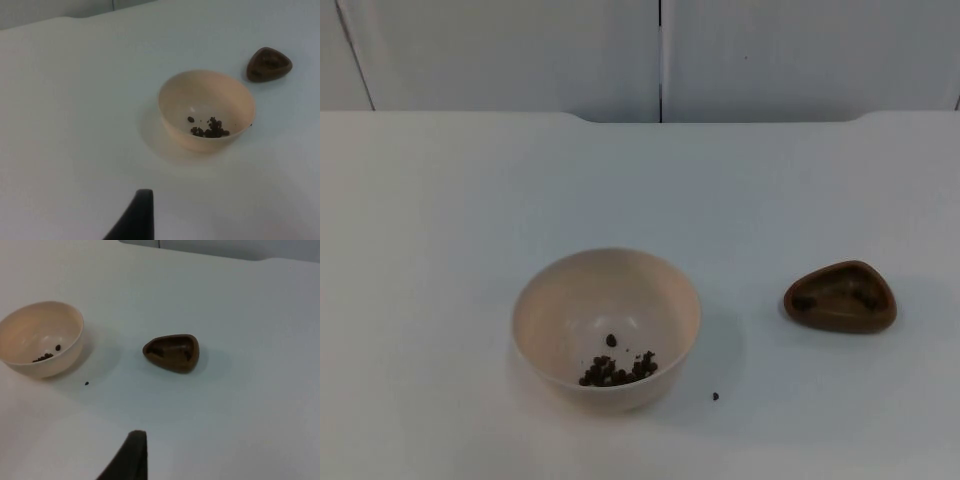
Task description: Pick up the bowl with the left hand and pour the coffee beans from the cup into the bowl with the right hand.
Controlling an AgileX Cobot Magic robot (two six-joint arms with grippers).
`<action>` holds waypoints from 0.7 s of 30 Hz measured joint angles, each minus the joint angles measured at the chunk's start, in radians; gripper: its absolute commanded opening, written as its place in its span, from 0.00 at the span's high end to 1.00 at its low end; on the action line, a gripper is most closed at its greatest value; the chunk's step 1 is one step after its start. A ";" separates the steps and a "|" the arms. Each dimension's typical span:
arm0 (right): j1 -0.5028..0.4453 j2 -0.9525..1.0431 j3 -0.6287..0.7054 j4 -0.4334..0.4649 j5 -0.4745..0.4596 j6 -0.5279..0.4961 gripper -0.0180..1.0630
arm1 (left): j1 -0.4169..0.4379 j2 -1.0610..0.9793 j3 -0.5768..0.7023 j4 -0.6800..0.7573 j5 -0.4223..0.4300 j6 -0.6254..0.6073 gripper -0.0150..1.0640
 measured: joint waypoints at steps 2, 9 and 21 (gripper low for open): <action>-0.020 0.000 0.000 0.000 0.000 0.000 0.01 | 0.000 0.000 0.000 0.000 0.000 0.000 0.01; -0.155 0.000 0.000 0.000 0.000 0.000 0.01 | 0.000 0.000 0.000 0.000 0.000 0.000 0.01; -0.298 0.000 0.000 0.000 0.000 0.000 0.01 | 0.000 0.000 0.000 0.000 0.000 0.000 0.01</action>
